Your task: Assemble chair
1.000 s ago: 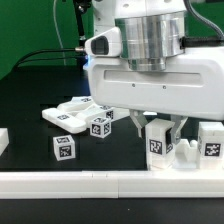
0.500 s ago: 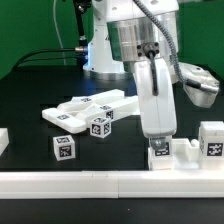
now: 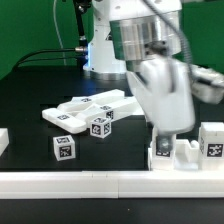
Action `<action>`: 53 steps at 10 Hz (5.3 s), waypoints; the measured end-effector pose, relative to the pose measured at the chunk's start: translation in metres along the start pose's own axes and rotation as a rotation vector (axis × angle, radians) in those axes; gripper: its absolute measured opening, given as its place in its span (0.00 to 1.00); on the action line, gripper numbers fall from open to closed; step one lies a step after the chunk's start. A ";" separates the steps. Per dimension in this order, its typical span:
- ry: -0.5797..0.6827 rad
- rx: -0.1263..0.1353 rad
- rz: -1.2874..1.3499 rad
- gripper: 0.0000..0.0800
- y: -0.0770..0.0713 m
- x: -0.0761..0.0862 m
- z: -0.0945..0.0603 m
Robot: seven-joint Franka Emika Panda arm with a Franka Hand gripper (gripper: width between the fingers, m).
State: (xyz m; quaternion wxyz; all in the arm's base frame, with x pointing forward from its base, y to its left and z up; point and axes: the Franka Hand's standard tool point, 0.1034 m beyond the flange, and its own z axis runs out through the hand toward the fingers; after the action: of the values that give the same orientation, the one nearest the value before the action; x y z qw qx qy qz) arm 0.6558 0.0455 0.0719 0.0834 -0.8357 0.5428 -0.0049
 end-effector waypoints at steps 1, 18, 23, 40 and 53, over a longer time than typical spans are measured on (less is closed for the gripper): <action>0.002 -0.003 -0.070 0.80 0.001 0.001 0.001; 0.021 -0.037 0.475 0.36 0.013 0.019 0.002; 0.022 -0.041 0.545 0.59 0.011 0.011 0.003; 0.041 -0.057 -0.230 0.36 0.006 -0.005 -0.001; 0.032 -0.002 0.475 0.80 0.002 -0.014 -0.020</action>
Offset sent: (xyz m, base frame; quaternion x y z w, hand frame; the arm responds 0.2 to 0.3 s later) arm 0.0000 0.0000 0.0000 0.0000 0.0000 -0.1938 0.9810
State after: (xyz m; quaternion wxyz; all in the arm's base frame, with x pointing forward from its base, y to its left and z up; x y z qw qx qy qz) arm 0.6460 0.0552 0.0921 0.0725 -0.6846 0.7253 0.0022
